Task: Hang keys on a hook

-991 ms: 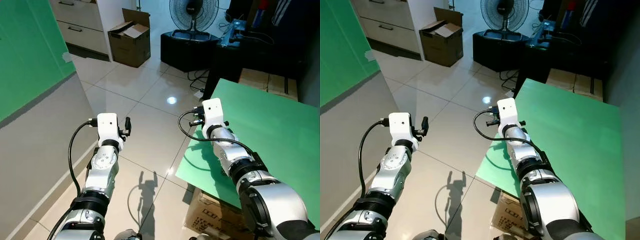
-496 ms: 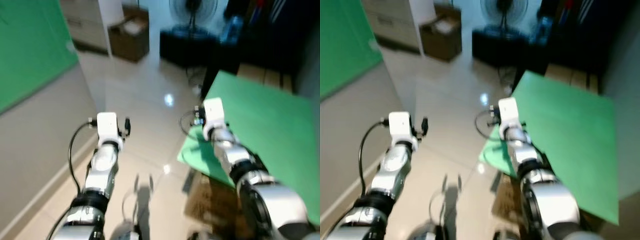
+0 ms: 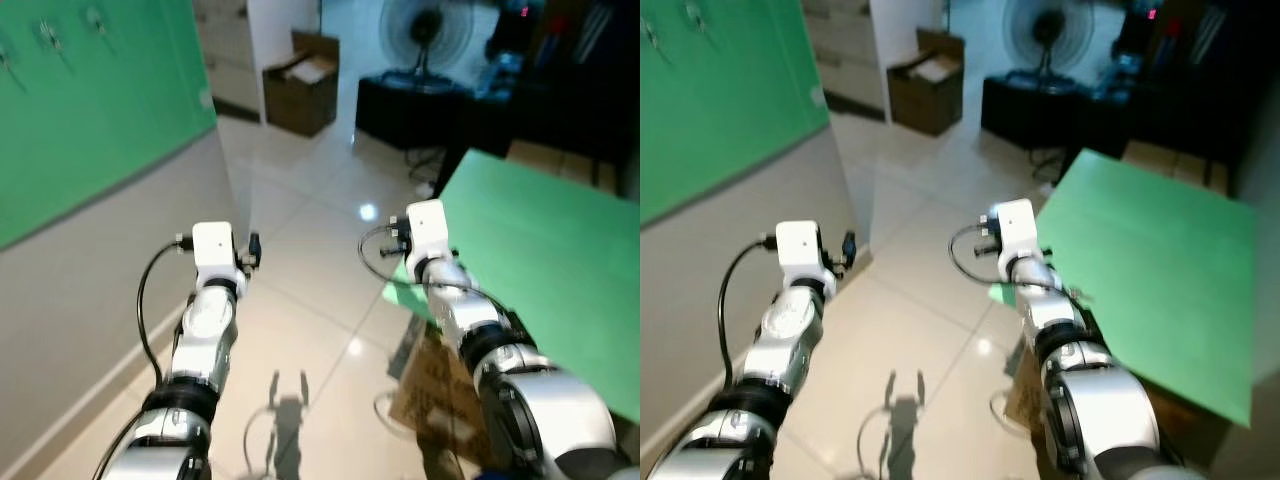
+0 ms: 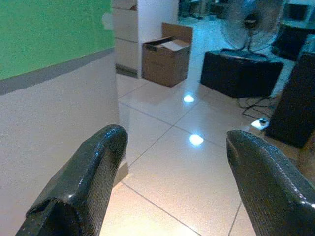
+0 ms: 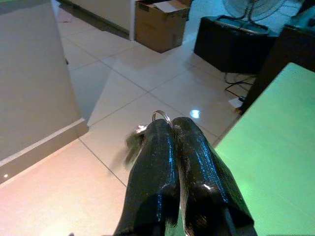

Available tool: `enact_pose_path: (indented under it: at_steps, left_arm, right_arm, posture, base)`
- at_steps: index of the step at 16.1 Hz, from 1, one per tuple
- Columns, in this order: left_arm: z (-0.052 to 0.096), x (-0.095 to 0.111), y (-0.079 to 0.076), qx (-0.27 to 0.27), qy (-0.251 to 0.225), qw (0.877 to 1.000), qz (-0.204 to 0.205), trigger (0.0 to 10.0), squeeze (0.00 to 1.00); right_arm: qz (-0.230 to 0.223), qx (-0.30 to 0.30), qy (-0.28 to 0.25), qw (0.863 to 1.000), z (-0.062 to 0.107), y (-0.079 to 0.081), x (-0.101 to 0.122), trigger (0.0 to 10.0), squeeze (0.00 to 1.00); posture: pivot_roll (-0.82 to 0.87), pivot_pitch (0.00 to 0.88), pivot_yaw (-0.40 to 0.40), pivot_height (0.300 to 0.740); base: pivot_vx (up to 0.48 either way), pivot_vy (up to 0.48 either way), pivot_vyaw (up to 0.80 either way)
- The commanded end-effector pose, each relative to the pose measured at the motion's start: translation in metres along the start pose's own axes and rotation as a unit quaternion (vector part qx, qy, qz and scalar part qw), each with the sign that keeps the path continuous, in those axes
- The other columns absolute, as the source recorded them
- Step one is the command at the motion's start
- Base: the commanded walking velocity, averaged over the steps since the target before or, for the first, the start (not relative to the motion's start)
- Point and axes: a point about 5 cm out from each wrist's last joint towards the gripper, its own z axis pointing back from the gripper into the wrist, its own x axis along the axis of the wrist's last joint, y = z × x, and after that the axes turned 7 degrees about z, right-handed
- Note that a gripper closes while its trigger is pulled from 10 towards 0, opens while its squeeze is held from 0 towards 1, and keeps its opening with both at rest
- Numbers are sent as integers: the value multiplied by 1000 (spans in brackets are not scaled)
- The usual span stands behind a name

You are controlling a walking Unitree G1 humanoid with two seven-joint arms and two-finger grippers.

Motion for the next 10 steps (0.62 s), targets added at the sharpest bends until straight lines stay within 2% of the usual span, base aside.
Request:
enact_pose_path:
  at_steps: [1,2,10]
  left_arm:
    - [-2,2,-4,-8,-4,1000,2,10000,0]
    - [-2,2,-4,-8,-4,1000,2,10000,0]
    - [-4,2,-5,-11,-1,1000,3,10000,0]
  right_arm:
    - [4,-4,-6,1000,0,-3,1,0,0]
    - [11,-3,-6,1000,0,-3,1,0,0]
    - [16,5,-6,1000,0,1,1,0,0]
  posture:
    - [-49,0,24,740]
    - [-49,0,24,740]
    - [-49,0,25,740]
  base:
    - [0,0,0]
    - [0,0,0]
    - [0,0,784]
